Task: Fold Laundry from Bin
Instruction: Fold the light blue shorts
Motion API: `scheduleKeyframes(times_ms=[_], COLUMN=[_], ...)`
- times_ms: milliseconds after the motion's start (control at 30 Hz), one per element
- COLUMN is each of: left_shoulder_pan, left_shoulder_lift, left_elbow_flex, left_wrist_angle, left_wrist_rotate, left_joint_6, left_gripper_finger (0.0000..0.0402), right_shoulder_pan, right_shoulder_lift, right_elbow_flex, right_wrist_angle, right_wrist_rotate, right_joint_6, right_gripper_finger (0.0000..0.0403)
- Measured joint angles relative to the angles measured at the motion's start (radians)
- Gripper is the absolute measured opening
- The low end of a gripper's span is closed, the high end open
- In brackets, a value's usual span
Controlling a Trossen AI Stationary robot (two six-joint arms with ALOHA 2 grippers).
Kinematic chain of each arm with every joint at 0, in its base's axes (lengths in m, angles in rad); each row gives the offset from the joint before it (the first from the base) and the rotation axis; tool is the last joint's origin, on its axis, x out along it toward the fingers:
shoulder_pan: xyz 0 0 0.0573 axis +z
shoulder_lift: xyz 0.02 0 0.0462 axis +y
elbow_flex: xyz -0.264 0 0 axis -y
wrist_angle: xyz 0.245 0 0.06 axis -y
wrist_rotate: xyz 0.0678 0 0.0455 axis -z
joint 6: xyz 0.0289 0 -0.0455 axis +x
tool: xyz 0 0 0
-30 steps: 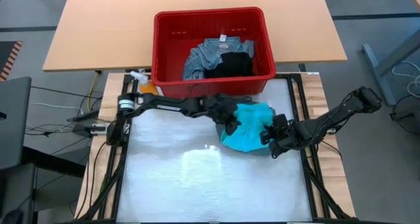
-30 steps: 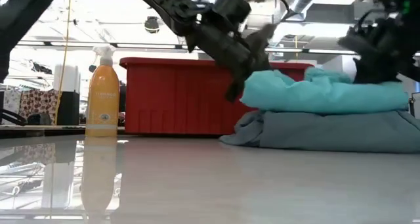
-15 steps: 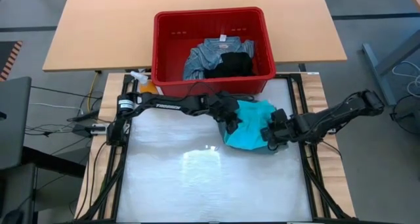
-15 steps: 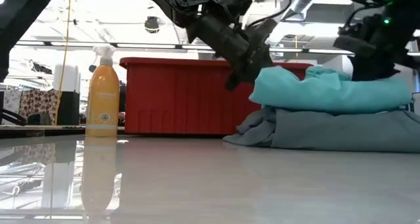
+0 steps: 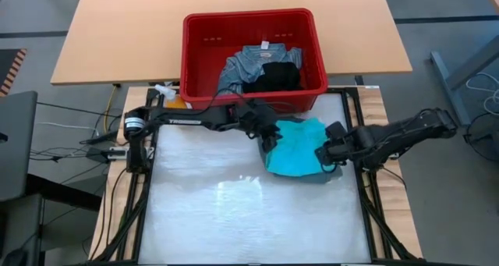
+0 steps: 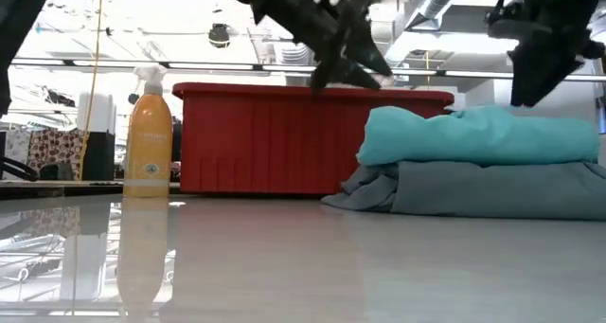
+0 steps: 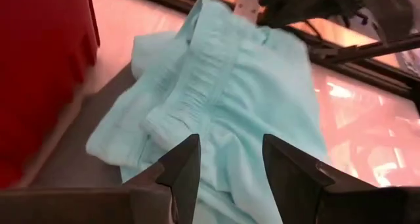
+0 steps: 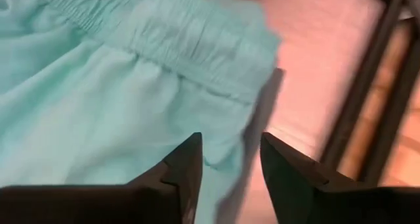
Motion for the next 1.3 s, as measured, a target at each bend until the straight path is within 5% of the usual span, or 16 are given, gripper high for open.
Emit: scheduleKeyframes(times_ms=[200, 333, 667, 867, 1300], left_shoulder_pan=[-0.046, -0.068, -0.047, -0.035, -0.031], left_shoulder_lift=[-0.016, 0.065, 0.185, 0.176, 0.174], left_elbow_flex=[0.0, -0.002, -0.003, 0.0, -0.001], left_wrist_angle=[0.034, 0.086, 0.164, 0.093, 0.057], left_wrist_rotate=[-0.039, -0.065, -0.206, -0.312, -0.334], left_joint_6=[0.067, 0.137, 0.241, 0.285, 0.293], left_gripper_finger=[0.0153, 0.0153, 0.0153, 0.0153, 0.0153], right_shoulder_pan=[0.0, 0.049, 0.006, -0.097, -0.226], right_shoulder_lift=[-0.005, -0.032, -0.026, -0.022, 0.086], right_elbow_flex=[0.118, 0.07, -0.25, -0.357, -0.399], right_wrist_angle=[-0.097, 0.23, 0.704, 0.764, 0.853], right_wrist_rotate=[0.03, 0.155, 0.379, 0.376, 0.233], right_joint_6=[-0.049, -0.248, -0.329, -0.306, -0.417], right_gripper_finger=[0.0199, 0.0189, 0.0016, 0.0025, 0.0022])
